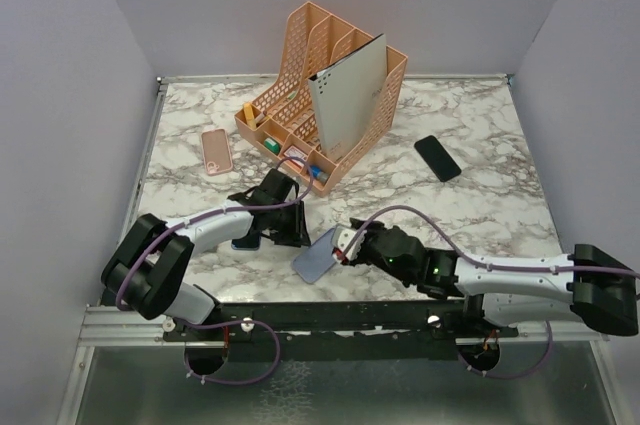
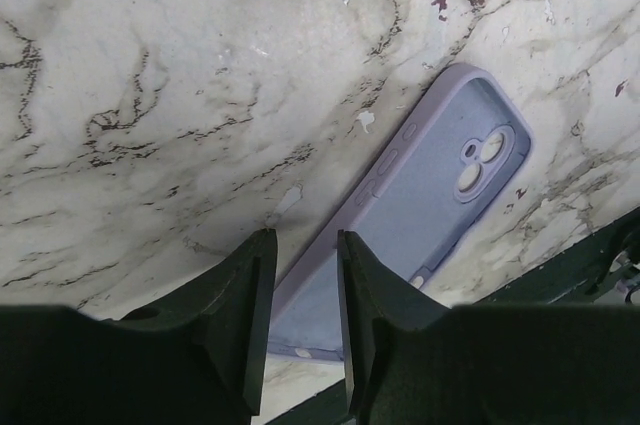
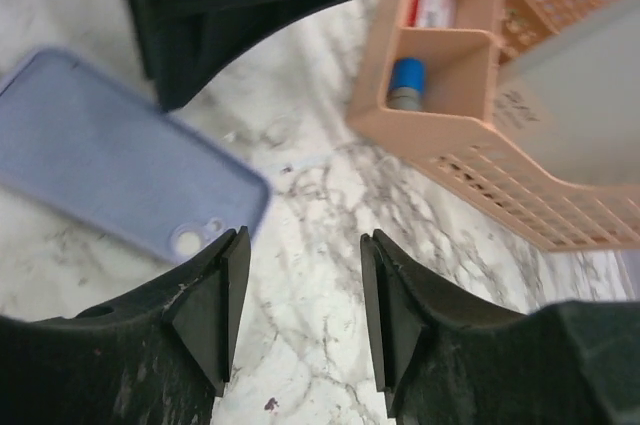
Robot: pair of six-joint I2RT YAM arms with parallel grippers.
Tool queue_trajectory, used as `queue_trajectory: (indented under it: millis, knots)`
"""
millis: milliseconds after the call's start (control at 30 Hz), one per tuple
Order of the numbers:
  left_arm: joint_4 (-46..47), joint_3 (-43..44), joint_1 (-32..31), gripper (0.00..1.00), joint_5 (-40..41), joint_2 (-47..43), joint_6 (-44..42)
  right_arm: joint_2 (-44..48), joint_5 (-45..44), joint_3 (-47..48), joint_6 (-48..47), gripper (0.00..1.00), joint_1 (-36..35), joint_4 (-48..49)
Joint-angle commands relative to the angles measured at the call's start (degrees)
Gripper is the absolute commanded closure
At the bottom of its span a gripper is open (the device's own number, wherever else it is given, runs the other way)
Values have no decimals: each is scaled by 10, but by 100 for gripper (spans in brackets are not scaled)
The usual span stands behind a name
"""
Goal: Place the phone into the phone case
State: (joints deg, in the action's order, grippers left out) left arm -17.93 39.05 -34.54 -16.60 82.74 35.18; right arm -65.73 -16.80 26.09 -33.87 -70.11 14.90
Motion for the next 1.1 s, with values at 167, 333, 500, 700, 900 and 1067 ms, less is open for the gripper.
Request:
queue_trajectory:
  millis: [167,333,500,700,900,1067]
  knots:
    - [15,-12,-17,56,-23,18,4,50,-178,43,217,44,113,10]
    - [19,-12,-24,56,-18,25,5,33,-122,100,289,42,255,-84]
    - [21,-13,-32,57,-11,25,6,-32,-18,152,317,36,409,-131]
    - [23,-16,-45,62,22,17,8,-163,67,238,332,30,528,-183]
    - [28,-17,-54,70,32,14,15,-271,146,332,314,13,601,-231]
    - [41,-18,-58,82,44,10,32,-335,156,383,285,8,627,-254]
